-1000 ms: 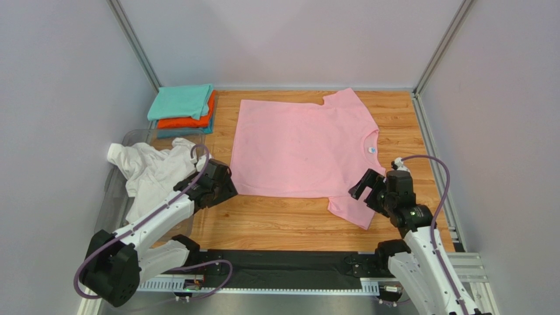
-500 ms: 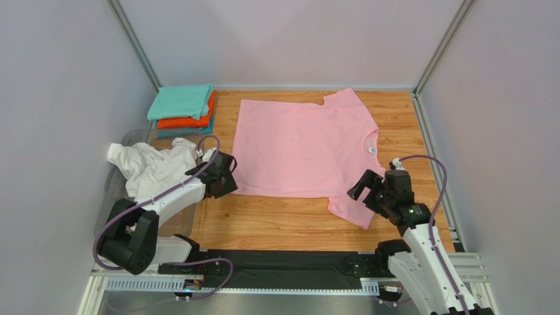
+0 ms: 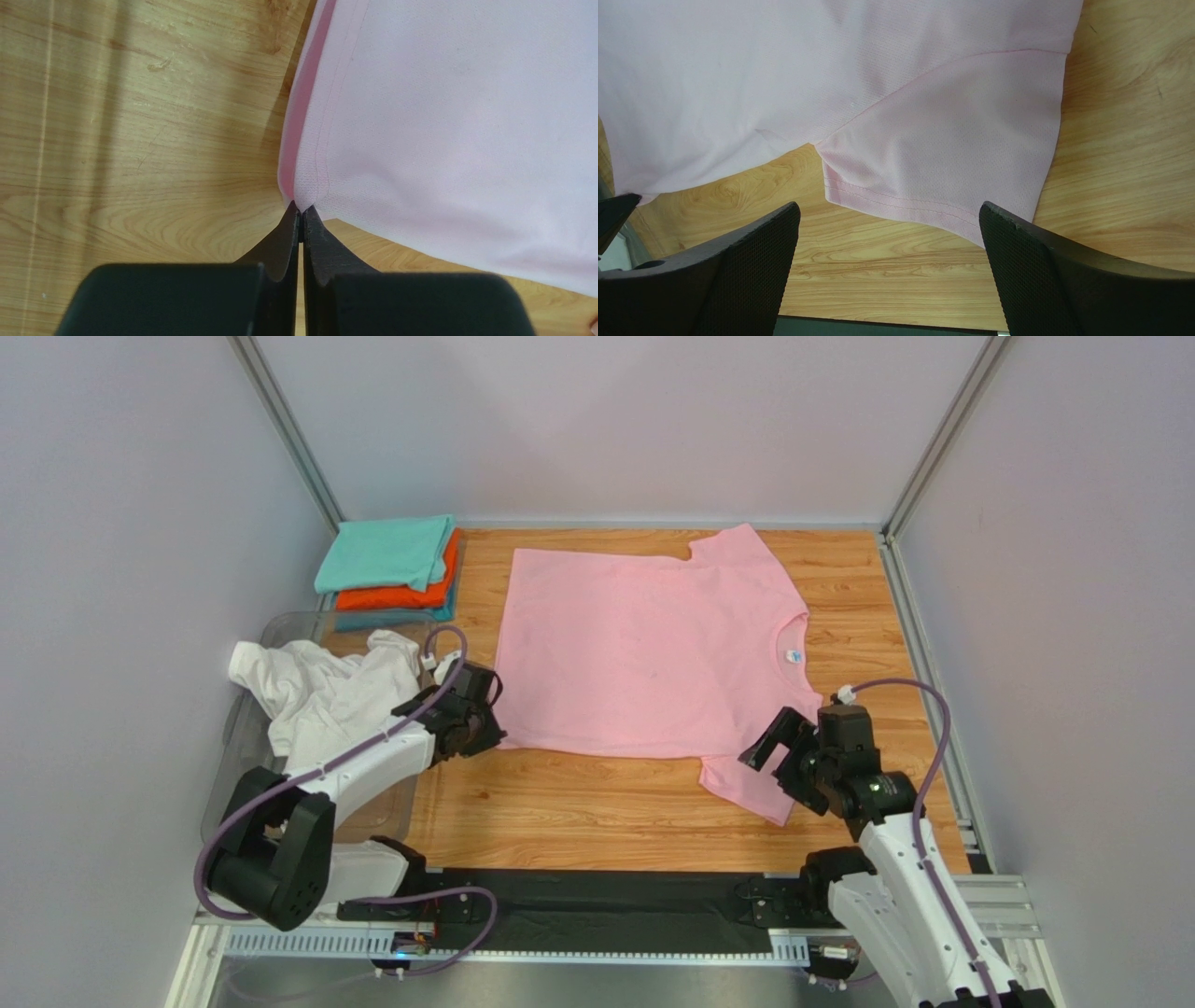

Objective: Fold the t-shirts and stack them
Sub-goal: Fold the tshirt

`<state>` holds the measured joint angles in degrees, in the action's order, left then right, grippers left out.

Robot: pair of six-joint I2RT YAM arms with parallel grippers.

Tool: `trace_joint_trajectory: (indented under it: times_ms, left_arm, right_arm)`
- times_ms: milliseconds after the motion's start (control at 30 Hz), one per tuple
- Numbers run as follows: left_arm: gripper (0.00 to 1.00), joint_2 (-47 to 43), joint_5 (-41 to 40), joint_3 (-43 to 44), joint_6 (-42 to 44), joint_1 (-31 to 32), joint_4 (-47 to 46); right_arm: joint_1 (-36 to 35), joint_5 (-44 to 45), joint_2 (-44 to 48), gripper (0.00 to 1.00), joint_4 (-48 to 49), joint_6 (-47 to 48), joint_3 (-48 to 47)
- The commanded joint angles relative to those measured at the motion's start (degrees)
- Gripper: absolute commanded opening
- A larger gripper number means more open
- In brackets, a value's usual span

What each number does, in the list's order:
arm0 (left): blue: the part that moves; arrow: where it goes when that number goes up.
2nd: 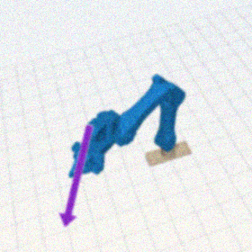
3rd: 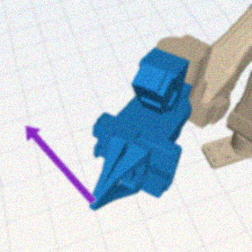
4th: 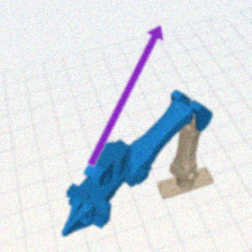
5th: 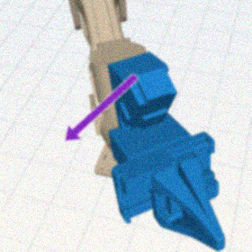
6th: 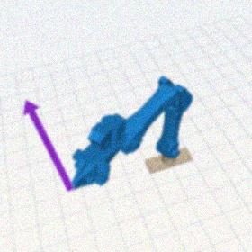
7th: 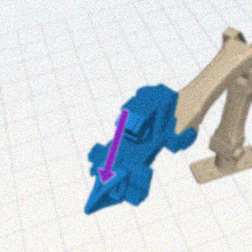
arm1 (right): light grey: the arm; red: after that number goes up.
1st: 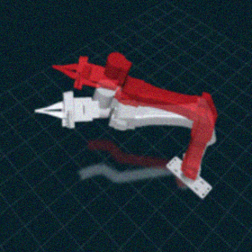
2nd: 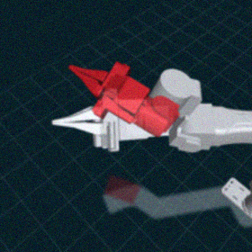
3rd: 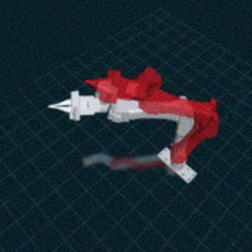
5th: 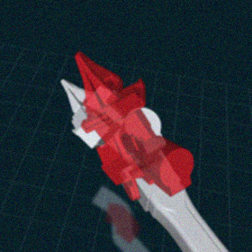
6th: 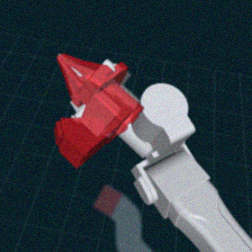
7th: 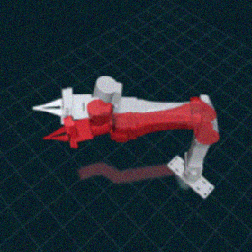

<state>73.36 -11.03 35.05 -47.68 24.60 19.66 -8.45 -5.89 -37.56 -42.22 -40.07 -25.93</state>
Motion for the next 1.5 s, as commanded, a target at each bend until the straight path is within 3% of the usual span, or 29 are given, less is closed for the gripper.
trace_joint_trajectory:
  times_ms: [0,133,367,700,967,1067,1233,1467]
  left_arm:
    - [0.00,-3.9,0.4,-2.1,0.1,-0.3,-1.2]
    - [0.00,-7.1,0.0,-4.4,0.2,-0.3,-0.7]
    - [0.00,-12.9,-0.8,-7.2,0.5,-0.3,-0.4]
    - [0.00,-14.9,0.2,-9.8,1.0,-0.4,-3.0]
    - [0.00,-15.3,0.4,-10.4,0.6,-0.4,-3.6]
    - [0.00,-15.6,0.7,-10.7,0.3,-0.4,-3.7]
    - [0.00,-16.3,0.9,-11.1,-0.1,-0.4,-3.5]
    - [0.00,-16.6,1.4,-11.1,-0.2,-0.4,-3.5]
  right_arm:
    - [-0.7,1.0,-0.7,1.00,-4.2,-2.6,-0.3]
    - [-4.4,5.8,-1.8,0.98,-8.3,-6.0,-2.1]
    - [-19.0,16.5,-3.7,0.95,-11.9,-15.0,-2.5]
    - [-20.9,21.8,-8.1,0.86,-12.8,-17.9,-1.0]
    - [-20.9,22.9,-13.4,0.64,-6.4,-17.0,1.1]
    - [-20.8,22.4,-14.6,0.51,-6.1,-16.7,0.5]
    - [-20.8,21.5,-14.0,0.42,-5.9,-16.8,0.8]
    - [-20.7,20.4,-13.8,0.12,-6.4,-15.3,0.7]
